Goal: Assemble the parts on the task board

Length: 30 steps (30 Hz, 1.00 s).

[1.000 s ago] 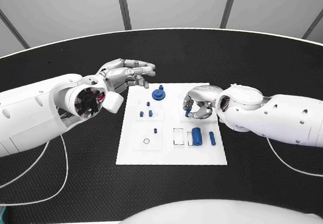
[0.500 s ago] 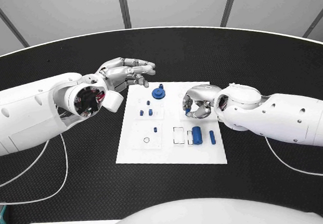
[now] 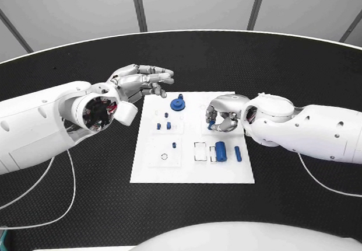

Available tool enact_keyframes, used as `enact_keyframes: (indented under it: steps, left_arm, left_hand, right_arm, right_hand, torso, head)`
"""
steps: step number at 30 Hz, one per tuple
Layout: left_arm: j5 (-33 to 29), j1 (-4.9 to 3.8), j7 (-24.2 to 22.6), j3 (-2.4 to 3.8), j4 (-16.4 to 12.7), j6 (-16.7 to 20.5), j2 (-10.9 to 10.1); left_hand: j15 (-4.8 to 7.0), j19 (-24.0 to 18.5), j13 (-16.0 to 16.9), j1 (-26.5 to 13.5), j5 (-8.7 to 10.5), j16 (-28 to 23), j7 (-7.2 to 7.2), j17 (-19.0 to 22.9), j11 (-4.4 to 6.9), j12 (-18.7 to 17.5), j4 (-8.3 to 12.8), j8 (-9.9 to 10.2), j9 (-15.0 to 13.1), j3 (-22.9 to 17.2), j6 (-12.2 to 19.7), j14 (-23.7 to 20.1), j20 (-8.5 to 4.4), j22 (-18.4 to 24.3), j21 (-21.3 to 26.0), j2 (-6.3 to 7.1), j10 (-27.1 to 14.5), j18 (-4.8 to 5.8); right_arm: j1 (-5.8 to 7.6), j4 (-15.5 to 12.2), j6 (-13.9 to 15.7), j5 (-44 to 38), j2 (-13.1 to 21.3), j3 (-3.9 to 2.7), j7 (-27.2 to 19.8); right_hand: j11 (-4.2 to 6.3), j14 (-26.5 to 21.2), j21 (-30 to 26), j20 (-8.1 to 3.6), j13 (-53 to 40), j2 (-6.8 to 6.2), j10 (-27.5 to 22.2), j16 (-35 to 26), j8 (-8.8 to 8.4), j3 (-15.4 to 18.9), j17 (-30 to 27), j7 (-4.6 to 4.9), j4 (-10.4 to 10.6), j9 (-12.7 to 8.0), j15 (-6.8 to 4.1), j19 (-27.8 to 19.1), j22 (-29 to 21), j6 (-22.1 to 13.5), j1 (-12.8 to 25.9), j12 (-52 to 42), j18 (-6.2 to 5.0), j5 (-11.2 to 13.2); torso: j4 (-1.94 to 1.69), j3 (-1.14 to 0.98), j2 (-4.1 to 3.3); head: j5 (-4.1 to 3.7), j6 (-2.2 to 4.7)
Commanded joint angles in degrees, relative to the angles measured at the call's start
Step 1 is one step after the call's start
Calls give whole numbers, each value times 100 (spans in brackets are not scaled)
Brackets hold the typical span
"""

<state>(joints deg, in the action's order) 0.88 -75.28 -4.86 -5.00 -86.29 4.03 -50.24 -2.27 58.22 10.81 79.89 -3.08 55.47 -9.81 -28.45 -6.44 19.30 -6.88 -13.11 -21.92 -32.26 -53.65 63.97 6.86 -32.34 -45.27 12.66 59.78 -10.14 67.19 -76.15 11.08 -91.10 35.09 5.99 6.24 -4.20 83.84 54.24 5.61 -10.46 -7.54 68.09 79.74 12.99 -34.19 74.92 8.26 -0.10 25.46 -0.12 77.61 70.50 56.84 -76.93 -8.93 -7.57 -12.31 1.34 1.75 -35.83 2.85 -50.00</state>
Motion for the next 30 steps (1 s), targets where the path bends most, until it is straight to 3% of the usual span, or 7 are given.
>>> enact_keyframes:
  steps: [1,14,23,27,30]
  left_arm:
    - [0,0,-1,0,-3,1,-3]
    - [0,0,-5,1,-2,4,-12]
    - [0,0,-11,1,48,-2,19]
    - [0,0,-15,1,77,-7,47]
    - [0,0,-18,1,104,-12,73]
  left_hand:
    - [14,0,7,-19,28,-8,-43,-7,4,15,1,-26,-6,29,-1,-37,43,6,31,-47,-24,-37]
    - [14,1,7,-18,28,-6,-42,-18,6,21,3,-33,-9,38,2,-45,43,11,39,-58,-29,-38]
    - [14,1,7,-18,28,-6,-42,-18,6,21,3,-33,-9,38,2,-45,43,11,39,-58,-29,-38]
    - [14,1,7,-18,28,-6,-42,-18,6,21,3,-33,-9,38,2,-45,43,11,39,-58,-29,-38]
    - [14,1,7,-18,28,-6,-42,-18,6,21,3,-33,-9,38,2,-45,43,11,39,-58,-29,-38]
  right_arm:
    - [0,-49,119,0,40,0,-18]
    - [2,-644,714,0,400,-10,-85]
    - [79,-1459,816,1,757,-62,-24]
    - [94,-1628,821,43,635,-68,-61]
    - [94,-1666,810,72,389,-69,-114]
  right_hand:
    - [13,308,56,-39,-17,54,58,39,26,-2,58,-4,-58,25,-43,-2,23,57,-39,-35,82,11]
    - [19,311,104,-46,-35,60,88,48,46,4,68,-5,-84,41,-49,18,56,86,-59,-50,91,4]
    - [21,313,138,-48,-42,51,98,53,53,12,73,-6,-92,48,-51,31,77,97,-60,-54,97,7]
    - [21,313,130,-49,-44,47,100,51,55,16,70,-5,-95,49,-52,28,73,99,-59,-54,96,8]
    - [22,313,111,-49,-45,48,100,51,55,16,69,-5,-96,50,-52,22,63,99,-60,-54,92,8]
  torso:
    - [4,-1,3]
    - [3,-4,8]
    - [12,7,16]
    - [16,6,16]
    - [-1,3,9]
  head:
    - [5,0]
    - [11,0]
    - [23,4]
    - [42,12]
    - [53,28]
